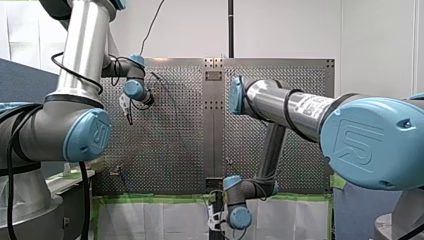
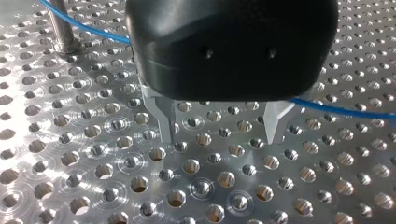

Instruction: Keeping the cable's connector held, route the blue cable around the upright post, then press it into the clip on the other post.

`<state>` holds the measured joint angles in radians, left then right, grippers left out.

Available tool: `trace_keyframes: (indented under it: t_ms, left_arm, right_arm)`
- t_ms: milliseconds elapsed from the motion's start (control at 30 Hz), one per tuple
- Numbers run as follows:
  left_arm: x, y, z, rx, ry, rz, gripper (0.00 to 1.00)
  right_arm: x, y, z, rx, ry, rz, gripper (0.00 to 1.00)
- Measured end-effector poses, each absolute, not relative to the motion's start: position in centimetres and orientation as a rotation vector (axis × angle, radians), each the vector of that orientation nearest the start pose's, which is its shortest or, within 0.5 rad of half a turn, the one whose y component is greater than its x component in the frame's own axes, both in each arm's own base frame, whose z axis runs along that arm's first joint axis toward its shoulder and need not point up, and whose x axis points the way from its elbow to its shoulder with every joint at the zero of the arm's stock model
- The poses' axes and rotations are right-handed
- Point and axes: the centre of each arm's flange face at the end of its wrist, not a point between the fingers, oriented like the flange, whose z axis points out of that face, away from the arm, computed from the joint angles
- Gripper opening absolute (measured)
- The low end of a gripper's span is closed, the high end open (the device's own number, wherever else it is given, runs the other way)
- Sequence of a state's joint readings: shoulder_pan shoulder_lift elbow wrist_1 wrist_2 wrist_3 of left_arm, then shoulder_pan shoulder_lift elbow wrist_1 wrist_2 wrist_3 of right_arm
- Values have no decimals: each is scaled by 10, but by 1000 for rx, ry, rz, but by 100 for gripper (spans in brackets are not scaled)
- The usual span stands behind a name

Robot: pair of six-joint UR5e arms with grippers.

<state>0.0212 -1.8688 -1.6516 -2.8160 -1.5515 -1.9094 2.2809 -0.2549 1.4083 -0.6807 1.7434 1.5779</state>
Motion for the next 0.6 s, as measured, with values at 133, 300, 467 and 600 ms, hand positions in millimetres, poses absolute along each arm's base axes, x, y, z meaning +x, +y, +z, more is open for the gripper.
trace_keyframes:
  t_ms: [133, 300, 467, 600]
  left_arm:
    - [586, -123, 319, -280, 1606, -262, 93]
    - [586, -123, 319, -284, 1606, -265, 93]
    - [586, -123, 319, -289, 1607, -268, 93]
    - [586, -123, 318, -295, 1607, -271, 93]
  right_arm:
    - [483, -394, -206, 1967, -1071, 1204, 0]
    - [476, -401, -180, 1898, -1074, 1237, 0]
    - [468, -406, -155, 1823, -1080, 1265, 0]
    - [462, -409, -138, 1770, -1093, 1292, 0]
